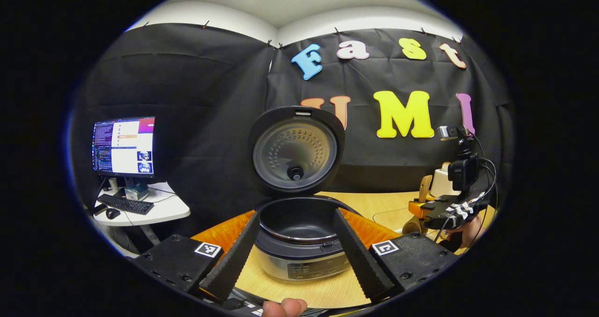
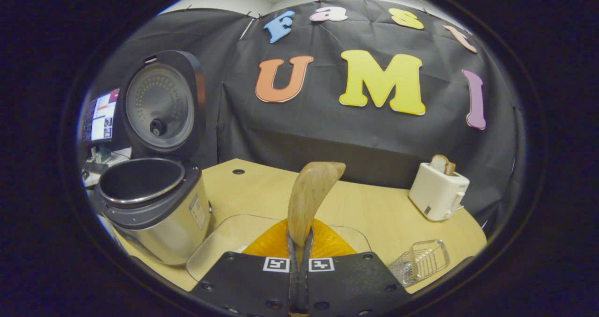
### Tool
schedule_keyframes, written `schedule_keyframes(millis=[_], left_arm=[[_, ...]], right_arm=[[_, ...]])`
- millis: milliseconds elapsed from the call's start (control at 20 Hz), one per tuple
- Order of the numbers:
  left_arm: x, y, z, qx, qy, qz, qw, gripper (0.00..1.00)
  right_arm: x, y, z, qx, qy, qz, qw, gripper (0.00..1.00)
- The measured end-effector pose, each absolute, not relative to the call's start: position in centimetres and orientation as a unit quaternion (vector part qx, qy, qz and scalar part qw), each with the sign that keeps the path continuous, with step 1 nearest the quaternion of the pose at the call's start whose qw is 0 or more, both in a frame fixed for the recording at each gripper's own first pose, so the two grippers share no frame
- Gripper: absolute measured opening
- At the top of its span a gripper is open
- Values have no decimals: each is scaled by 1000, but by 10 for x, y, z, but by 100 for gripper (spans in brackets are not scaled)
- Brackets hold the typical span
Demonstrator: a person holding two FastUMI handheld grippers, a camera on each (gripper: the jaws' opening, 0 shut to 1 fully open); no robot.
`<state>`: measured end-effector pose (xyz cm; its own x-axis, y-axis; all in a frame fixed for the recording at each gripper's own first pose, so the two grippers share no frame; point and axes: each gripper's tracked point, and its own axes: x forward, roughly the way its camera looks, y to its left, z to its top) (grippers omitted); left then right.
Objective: Close the left gripper, press the button to open the rice cooker; take a wooden spoon from the chopstick holder with the right hand, scoop a spoonful of rice and pour it into the rice cooker, then put the wooden spoon back into the chopstick holder.
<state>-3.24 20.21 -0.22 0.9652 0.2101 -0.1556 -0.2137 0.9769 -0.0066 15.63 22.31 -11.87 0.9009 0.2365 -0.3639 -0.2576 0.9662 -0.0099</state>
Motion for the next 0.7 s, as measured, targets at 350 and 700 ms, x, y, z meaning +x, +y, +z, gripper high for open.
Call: schedule_keyframes(millis=[350, 700], left_arm=[[-33, 205, -9, -21, 89, 111, 990, 100], [-33, 202, -10, -23, 91, 109, 990, 100]], right_arm=[[163, 240, -129, 148, 243, 142, 948, 0], [166, 243, -141, 327, 300, 149, 884, 0]])
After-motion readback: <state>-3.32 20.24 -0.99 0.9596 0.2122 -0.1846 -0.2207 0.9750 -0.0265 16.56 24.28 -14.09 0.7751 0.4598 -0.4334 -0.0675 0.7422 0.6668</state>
